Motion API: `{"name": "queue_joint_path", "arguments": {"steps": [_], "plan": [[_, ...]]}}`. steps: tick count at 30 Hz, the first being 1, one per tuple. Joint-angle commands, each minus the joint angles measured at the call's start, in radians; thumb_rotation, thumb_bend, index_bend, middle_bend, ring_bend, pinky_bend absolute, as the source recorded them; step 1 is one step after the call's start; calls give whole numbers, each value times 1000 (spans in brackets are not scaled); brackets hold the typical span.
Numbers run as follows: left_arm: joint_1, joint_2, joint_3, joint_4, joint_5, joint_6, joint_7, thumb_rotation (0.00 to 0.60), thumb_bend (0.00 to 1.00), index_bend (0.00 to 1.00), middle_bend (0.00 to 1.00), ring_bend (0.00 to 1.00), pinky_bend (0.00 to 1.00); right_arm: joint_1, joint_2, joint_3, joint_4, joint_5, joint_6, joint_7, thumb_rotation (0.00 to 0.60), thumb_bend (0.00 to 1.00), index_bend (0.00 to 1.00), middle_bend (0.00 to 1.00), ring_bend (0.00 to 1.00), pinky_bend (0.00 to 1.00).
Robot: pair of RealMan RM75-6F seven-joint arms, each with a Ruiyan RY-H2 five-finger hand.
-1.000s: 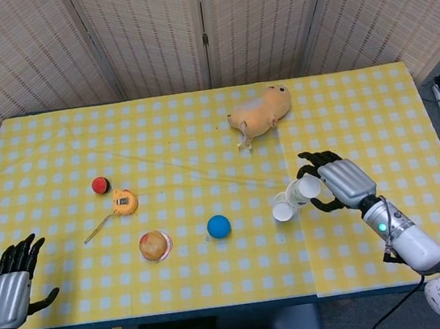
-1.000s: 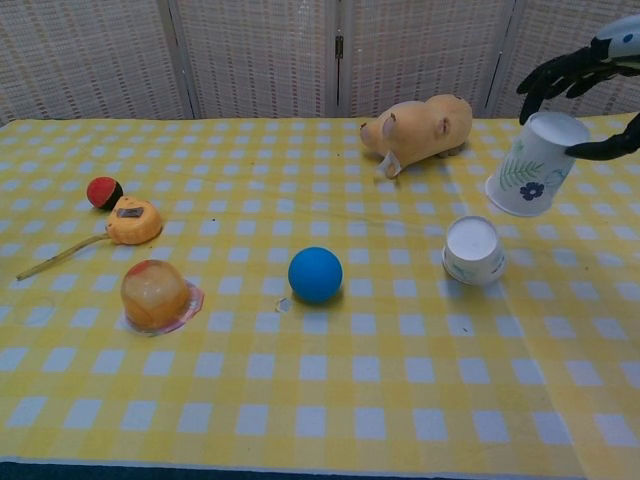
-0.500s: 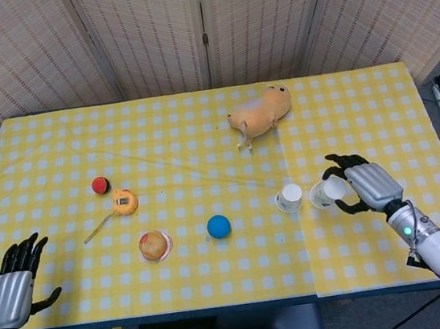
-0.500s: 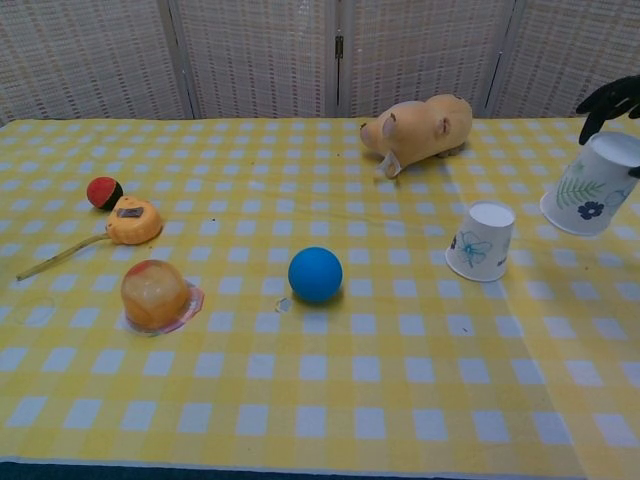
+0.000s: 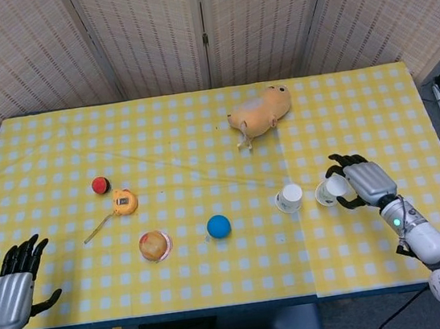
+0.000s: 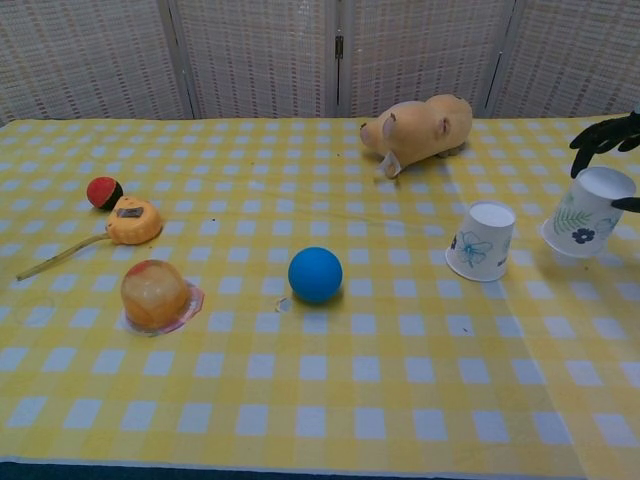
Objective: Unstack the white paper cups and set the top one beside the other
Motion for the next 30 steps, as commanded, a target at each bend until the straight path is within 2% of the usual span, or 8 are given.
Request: {"name": "queue_joint_path", "arguments": {"steps": [1, 15, 24, 30], "plan": [[0, 0, -1, 0, -1, 0, 0, 600, 249, 71, 7, 23, 0, 24, -47, 8, 45, 27, -27, -21, 600, 442, 392, 106, 116, 99], [2, -2, 1, 5, -5, -3, -2, 600, 249, 71, 8, 23, 0, 60, -150, 16, 143, 69, -69, -47, 600, 443, 392, 106, 114, 99], [3, -2, 1, 7, -6, -1, -5, 600, 249, 71, 8, 23, 0, 55, -151, 12, 143, 64, -65, -51, 600, 443, 392, 102, 113, 98], [1, -3, 1, 8, -3, -3, -5, 600, 248, 71, 8, 23, 0, 54, -146, 4, 145, 73, -71, -62, 600, 442, 339, 92, 109, 94]]}}
